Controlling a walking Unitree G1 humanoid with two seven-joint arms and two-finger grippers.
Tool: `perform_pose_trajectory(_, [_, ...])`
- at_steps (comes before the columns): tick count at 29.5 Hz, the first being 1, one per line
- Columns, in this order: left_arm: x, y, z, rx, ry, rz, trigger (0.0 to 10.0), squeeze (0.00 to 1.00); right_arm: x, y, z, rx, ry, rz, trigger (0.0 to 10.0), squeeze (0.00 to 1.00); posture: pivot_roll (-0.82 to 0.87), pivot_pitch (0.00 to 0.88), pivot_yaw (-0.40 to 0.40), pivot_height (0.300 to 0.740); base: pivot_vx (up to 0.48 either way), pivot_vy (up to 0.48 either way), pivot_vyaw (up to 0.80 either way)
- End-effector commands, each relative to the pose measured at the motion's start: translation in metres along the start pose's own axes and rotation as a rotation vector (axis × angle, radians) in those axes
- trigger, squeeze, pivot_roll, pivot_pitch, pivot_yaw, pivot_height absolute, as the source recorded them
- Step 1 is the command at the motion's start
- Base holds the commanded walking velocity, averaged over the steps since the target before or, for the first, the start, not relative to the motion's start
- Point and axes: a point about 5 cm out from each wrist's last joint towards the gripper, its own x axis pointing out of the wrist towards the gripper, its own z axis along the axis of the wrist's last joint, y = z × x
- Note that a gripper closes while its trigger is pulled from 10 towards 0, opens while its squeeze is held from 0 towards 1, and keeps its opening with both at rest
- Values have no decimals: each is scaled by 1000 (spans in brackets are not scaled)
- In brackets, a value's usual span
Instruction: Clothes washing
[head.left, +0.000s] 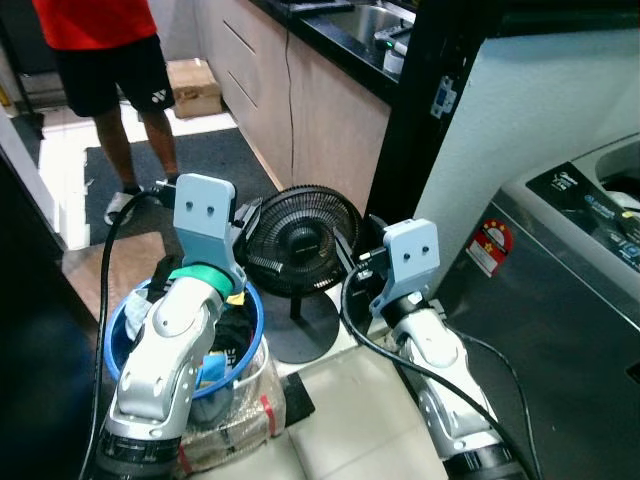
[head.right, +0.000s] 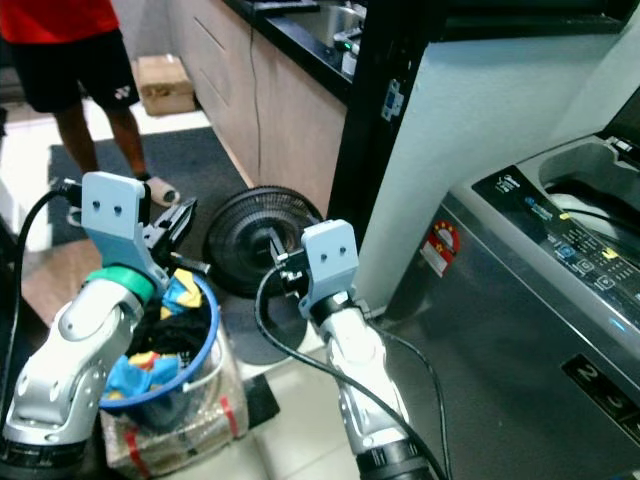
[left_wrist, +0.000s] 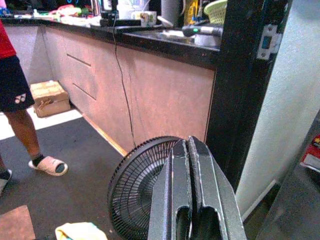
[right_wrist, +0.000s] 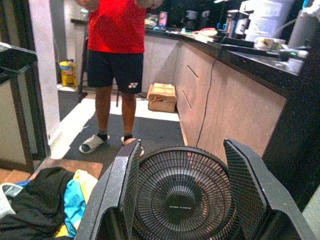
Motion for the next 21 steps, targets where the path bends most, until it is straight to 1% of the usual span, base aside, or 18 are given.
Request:
perform_pose_trajectory(1, [-2,1,-6,8,23,2,10000,0,-2,2,-5,5,21,7,10000,145,141,14,-29,740,0,0,788])
perform_pose_trajectory(21, [-2,-1,-9,8,28,-2,10000,0,-2,3,-6,5,19,19,10000,157,141,12,-33,740,0,0,788])
